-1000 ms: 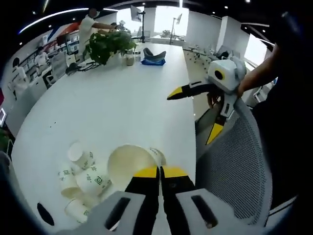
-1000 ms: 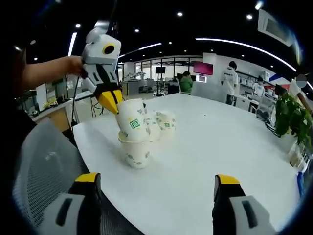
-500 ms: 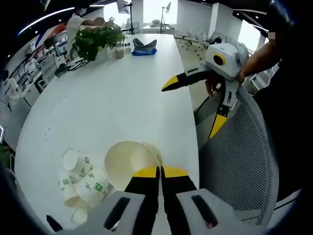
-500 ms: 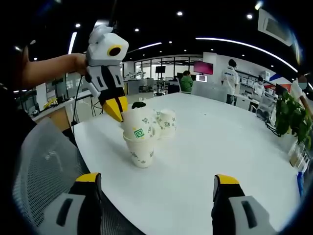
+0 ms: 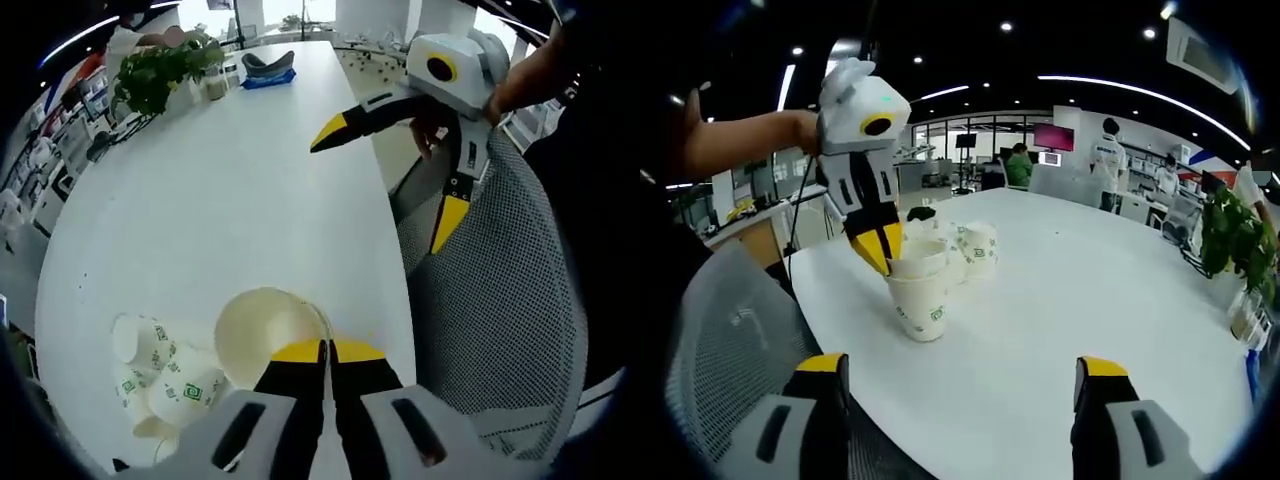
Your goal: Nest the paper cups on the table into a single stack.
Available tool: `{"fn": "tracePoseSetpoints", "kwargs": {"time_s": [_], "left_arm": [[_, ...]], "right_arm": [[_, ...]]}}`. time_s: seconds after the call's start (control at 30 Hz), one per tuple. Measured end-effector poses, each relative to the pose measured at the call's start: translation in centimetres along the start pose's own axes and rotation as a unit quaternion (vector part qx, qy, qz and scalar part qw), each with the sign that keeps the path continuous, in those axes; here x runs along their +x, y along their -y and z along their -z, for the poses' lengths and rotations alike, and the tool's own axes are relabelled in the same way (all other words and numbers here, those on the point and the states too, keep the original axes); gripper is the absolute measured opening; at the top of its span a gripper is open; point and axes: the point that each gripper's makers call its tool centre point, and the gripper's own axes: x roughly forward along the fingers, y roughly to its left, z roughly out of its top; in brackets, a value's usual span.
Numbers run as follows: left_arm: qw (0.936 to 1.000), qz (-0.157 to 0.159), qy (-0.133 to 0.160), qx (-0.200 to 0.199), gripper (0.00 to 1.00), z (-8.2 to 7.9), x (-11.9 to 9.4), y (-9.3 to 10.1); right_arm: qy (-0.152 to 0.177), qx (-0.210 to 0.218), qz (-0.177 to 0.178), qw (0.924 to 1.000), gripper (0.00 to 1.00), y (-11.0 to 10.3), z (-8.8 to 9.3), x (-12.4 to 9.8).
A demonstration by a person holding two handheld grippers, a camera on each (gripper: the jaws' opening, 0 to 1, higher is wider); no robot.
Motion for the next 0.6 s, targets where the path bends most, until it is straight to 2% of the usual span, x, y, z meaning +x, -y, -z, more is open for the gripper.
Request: {"fn": "tracePoseSetpoints", "kwargs": {"time_s": [0.27, 0.6], "left_arm": [[0.9999, 0.011, 0.004, -0.005, 0.0, -0.24, 0.66, 0.01], [0.9998, 0.022, 0.002, 0.001, 0.0, -0.52, 0.32, 0.21]], "right_arm": [[-0.002, -0.001, 0.0, 1.0, 0.93, -0.06, 0.06, 0.02], [-0.003, 0.0, 0.002, 1.0, 0.92, 0.03, 0.12, 0.02]]}}
